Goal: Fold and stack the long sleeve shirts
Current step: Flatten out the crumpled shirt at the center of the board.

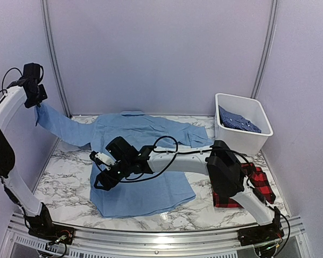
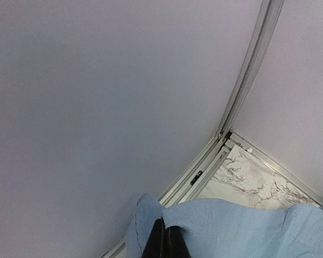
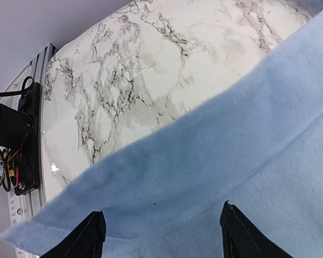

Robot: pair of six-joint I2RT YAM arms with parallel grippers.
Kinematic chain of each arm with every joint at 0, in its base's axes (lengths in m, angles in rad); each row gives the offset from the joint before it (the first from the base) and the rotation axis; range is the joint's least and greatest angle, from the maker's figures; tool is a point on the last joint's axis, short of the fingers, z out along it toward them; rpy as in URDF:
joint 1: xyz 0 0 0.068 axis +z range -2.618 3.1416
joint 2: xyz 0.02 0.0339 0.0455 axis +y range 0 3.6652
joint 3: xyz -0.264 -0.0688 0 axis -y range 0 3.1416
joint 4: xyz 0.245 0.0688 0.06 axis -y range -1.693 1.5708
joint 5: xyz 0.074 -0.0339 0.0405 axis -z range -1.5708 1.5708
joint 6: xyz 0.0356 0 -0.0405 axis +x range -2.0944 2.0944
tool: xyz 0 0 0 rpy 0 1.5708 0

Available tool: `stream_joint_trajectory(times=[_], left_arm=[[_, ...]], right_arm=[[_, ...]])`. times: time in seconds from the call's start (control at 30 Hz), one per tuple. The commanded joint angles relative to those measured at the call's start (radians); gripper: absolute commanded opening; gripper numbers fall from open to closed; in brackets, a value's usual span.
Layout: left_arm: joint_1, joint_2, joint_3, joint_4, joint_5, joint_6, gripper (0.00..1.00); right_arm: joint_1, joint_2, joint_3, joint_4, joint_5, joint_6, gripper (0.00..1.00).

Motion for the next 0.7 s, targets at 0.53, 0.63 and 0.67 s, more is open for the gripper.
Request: stream_joint_trajectory(times=[0.53,0.63,0.67], left_arm=[[-0.107,-0.058,-0.319,0.128,0.276,-0.116,0.04],[-0.109,-0.061,-0.439,0.168,0.32,-0.175,0.05],[-0.108,-0.059,-0.479,0.187,0.338,-0.185,0.05]], right_arm=[[-0.063,-0.051,-0.06,-0.004,0.069,0.032,0.71],[-0.111,-0.145,-0.193,0.045,0.107,0.047,0.71],[-0.127,-0.178,-0.24,0.06,0.124,0.049,0.71]])
